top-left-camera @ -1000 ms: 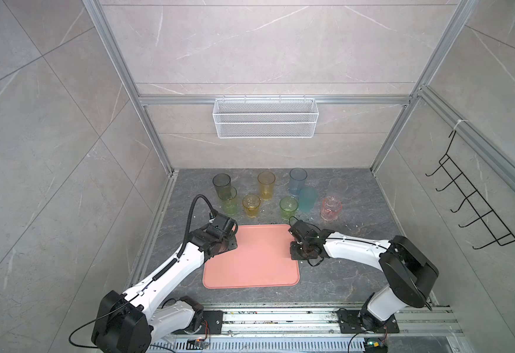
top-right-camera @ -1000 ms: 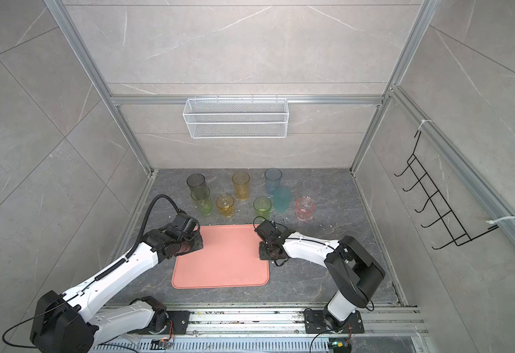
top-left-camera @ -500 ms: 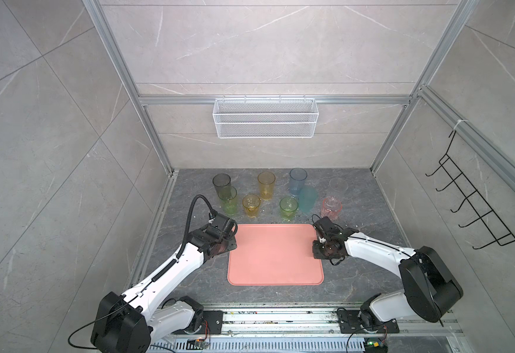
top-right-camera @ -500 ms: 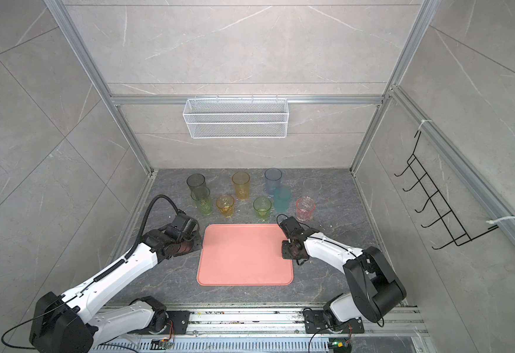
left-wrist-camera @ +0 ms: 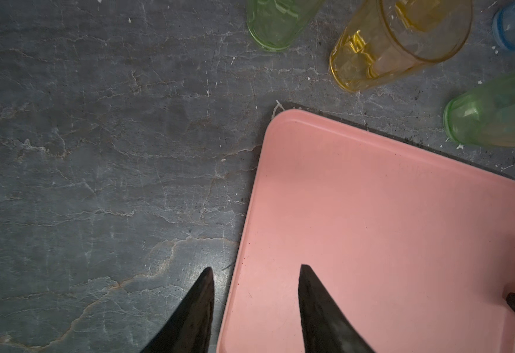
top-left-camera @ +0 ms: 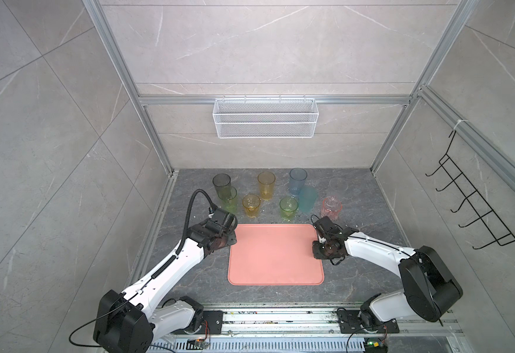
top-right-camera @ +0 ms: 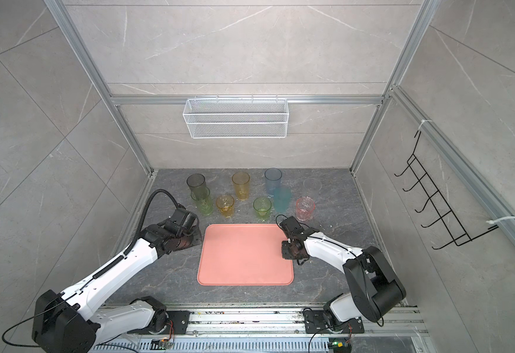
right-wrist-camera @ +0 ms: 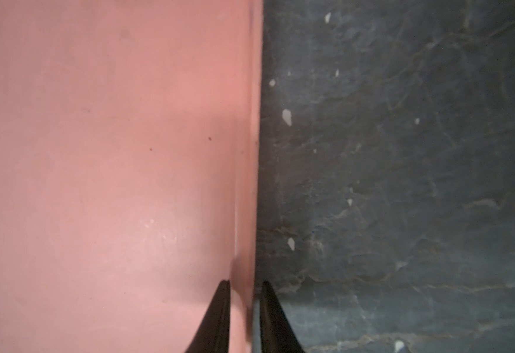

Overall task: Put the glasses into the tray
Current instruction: 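Reach the left gripper to the dark grey glass while the right moves over green glass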

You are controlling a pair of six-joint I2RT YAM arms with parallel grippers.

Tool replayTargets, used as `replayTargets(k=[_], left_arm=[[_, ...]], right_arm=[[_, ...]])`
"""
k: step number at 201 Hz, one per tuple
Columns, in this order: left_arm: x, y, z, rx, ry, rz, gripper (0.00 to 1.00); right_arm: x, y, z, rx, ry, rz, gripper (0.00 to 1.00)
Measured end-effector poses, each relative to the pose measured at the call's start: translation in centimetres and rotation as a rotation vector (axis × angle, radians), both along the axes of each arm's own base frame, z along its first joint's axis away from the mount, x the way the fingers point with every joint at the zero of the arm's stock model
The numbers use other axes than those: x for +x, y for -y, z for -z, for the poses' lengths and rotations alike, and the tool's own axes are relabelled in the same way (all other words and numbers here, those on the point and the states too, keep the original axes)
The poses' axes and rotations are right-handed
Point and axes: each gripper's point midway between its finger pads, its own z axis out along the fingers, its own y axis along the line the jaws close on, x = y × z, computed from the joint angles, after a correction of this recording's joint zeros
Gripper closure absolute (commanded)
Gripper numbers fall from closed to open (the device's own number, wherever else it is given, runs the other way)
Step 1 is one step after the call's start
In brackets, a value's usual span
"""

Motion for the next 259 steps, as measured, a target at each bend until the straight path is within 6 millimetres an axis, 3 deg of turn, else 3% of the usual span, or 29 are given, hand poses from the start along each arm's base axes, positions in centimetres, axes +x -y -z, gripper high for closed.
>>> replayTargets(k=[27,76,121,161,212,259], left_arm=[[1.8,-0.8,-2.5,-0.005,0.052,-0.025,0.49],[5.8,-3.2,-7.3,-0.004,0.133,-0.091,0.38],[9.8,-5.2,-9.7,-0.002,0.135,-0.147,0.37],[13.8,-5.5,-10.9,0.016,0.131,-0.153,0.37],[17.3,-6.2,-10.3,0.0,0.09,-0.166,0.37],[20.1,-6.5,-9.1,-0.027,0.06,-0.176,0.37]], right_arm=[[1.0,-0.5,-2.6,0.025,0.057,-0.018,0.59],[4.0,-2.5,-10.2,0.128,0.243,-0.043,0.53],[5.8,-3.8,-15.9,0.215,0.392,-0.07,0.51],[8.1,-5.2,-20.1,0.269,0.537,-0.102,0.51],[10.3,-6.6,-22.5,0.326,0.681,-0.133,0.47],[10.6,-7.7,-19.2,0.346,0.676,-0.187,0.45]])
